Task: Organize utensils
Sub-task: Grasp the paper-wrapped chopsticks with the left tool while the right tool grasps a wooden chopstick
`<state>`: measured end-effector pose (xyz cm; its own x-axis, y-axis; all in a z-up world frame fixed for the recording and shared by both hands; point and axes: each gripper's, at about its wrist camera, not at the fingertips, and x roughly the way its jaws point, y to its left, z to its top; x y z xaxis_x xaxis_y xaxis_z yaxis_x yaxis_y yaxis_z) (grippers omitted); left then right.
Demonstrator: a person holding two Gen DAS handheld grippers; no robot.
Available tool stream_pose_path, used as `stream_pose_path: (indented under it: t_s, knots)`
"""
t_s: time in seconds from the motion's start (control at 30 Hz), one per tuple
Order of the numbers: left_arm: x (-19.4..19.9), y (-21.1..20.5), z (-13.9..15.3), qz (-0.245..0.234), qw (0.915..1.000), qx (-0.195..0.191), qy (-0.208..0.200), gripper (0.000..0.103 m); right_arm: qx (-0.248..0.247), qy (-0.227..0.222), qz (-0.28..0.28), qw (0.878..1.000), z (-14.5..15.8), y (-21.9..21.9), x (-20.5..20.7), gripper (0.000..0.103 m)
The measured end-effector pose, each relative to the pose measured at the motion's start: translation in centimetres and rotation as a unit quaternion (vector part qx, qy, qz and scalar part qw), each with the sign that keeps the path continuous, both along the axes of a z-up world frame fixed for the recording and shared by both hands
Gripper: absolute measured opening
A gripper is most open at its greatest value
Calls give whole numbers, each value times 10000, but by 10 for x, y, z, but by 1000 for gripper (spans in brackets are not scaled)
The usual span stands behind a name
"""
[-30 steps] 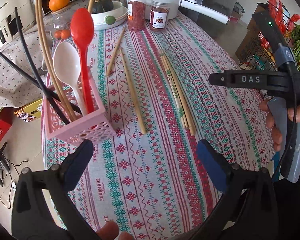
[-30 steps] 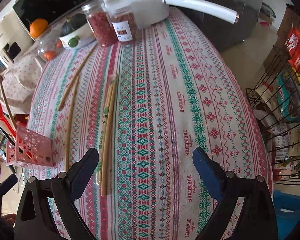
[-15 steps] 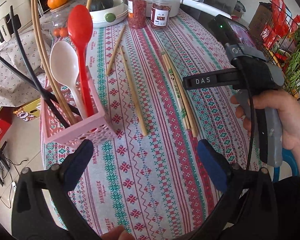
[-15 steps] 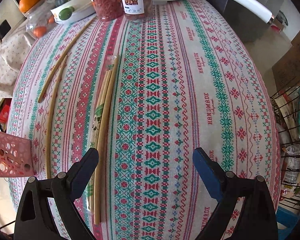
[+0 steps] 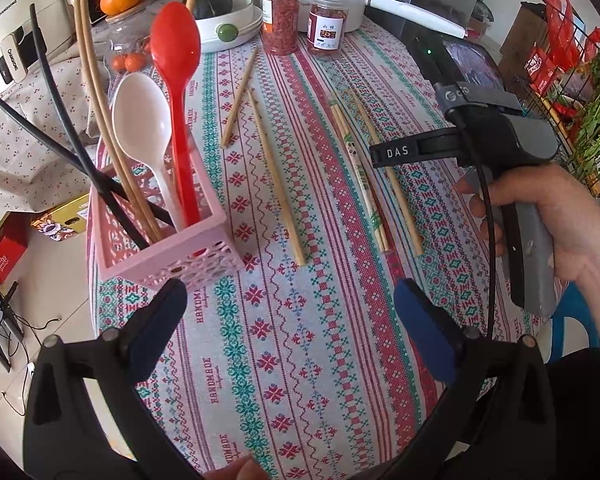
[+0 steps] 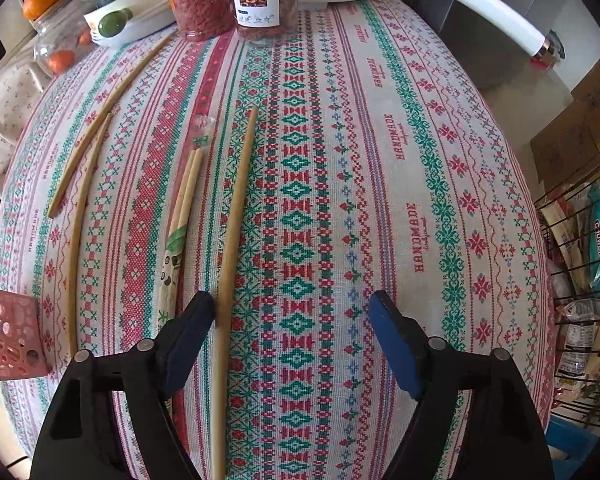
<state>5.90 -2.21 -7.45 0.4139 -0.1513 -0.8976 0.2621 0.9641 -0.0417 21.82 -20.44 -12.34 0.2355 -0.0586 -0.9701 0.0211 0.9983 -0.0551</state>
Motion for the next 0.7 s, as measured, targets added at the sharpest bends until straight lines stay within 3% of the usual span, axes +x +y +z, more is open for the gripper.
stream_pose_path:
  t_s: [0.07, 0.13, 0.2, 0.37, 0.5, 0.7]
  knots:
    - [-1, -2, 0, -29, 10000, -8, -8, 103, 8, -63, -9, 10000, 4, -10, -2, 55]
    - [-1, -6, 2, -55, 10000, -19, -53, 103, 44, -77, -2, 10000, 8, -20, -5, 22]
    - [-3, -11, 3, -78, 9999, -22, -115, 103, 143, -10, 7, 9999, 9, -31, -7, 9]
    - [-2, -26, 2, -144, 9995, -62, -292, 103, 410, 106, -246, 9988, 10, -61, -19, 7]
    - [11, -43, -3, -151, 9993, -275, -202, 103, 685, 81, -514, 9963, 18, -85, -35, 7]
    - [57, -83, -9, -17, 9999, 156, 51, 103, 971, 0, -720, 9927, 25, -113, -40, 7]
